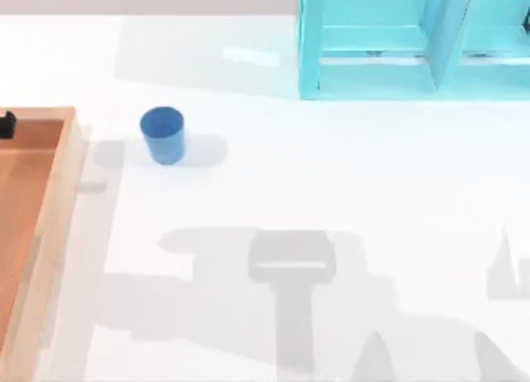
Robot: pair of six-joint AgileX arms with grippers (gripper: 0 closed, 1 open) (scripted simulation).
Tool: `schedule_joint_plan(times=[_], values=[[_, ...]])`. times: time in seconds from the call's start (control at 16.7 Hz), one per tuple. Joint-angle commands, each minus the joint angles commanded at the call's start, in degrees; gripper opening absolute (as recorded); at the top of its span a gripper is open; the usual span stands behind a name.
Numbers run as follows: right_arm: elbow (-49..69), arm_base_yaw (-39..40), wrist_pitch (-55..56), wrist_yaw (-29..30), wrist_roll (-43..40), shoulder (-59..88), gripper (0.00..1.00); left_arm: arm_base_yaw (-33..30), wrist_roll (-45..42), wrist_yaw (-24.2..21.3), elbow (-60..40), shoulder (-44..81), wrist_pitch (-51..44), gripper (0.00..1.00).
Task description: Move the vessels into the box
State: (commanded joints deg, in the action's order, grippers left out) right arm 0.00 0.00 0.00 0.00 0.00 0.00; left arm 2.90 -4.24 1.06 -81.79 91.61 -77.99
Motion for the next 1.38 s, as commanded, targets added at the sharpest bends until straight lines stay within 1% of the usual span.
schedule_joint_plan(times=[0.18,0.36,0.72,1.14,1.38], values=[[0.00,0.00,0.00,0.00,0.00,0.00,1.00,7.94,-7.69,-0.42,9.42,-9.28,-0.18,0.00],[0.00,0.00,0.00,0.00,0.00,0.00,1.00,12.06,-11.74,-0.70,13.67,-13.52,-0.27,0.00],[0.00,0.00,0.00,0.00,0.00,0.00,1.00,12.30,-12.24,-0.64,14.69,-13.39,0.71,0.00],[0.00,0.00,0.00,0.00,0.00,0.00,1.00,14.30,-14.05,-0.82,25.80,-12.26,13.57,0.00],[0.00,0.00,0.00,0.00,0.00,0.00,1.00,14.79,-14.50,-0.79,27.02,-11.88,14.73,0.00]])
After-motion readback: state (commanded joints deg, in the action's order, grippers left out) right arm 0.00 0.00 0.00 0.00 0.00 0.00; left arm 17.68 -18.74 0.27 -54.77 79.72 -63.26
